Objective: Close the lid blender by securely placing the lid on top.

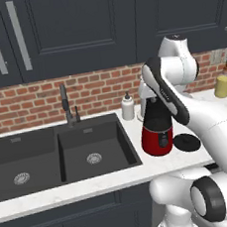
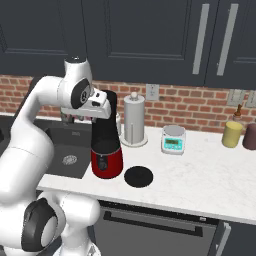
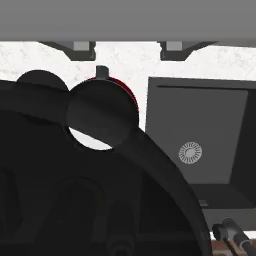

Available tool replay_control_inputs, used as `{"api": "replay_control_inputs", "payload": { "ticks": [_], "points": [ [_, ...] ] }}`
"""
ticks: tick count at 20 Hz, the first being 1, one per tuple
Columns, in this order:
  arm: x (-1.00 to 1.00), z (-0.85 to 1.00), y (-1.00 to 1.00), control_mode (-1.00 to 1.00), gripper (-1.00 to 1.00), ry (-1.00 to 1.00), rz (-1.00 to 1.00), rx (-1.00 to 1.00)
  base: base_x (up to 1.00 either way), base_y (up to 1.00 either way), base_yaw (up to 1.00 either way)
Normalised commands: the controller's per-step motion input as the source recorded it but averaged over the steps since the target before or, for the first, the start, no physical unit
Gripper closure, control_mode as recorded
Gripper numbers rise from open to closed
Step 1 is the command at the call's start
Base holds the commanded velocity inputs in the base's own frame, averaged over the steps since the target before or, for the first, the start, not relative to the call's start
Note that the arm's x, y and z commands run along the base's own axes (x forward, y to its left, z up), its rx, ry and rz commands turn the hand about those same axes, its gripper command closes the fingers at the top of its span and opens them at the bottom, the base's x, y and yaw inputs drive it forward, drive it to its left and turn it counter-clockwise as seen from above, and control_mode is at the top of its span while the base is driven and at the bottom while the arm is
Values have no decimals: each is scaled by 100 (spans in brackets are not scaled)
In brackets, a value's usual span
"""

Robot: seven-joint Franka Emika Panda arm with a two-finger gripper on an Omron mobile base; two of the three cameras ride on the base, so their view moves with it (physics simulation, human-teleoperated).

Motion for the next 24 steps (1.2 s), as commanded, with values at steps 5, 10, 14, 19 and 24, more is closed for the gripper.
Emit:
{"api": "replay_control_inputs", "payload": {
  "ticks": [5, 10, 14, 19, 24],
  "points": [
    [-18, 0, -13, -100, -100, -5, 0, 0, 0, 0, 0],
    [-32, -6, -54, -100, -100, -13, 0, 5, 0, 0, 0],
    [-35, -20, -75, -100, -100, -16, 0, 8, 0, 0, 0],
    [-30, -37, -62, -100, -100, -4, 0, 1, 0, 0, 0],
    [-20, -50, -40, -100, -100, 0, 0, -1, 0, 0, 0]
  ]
}}
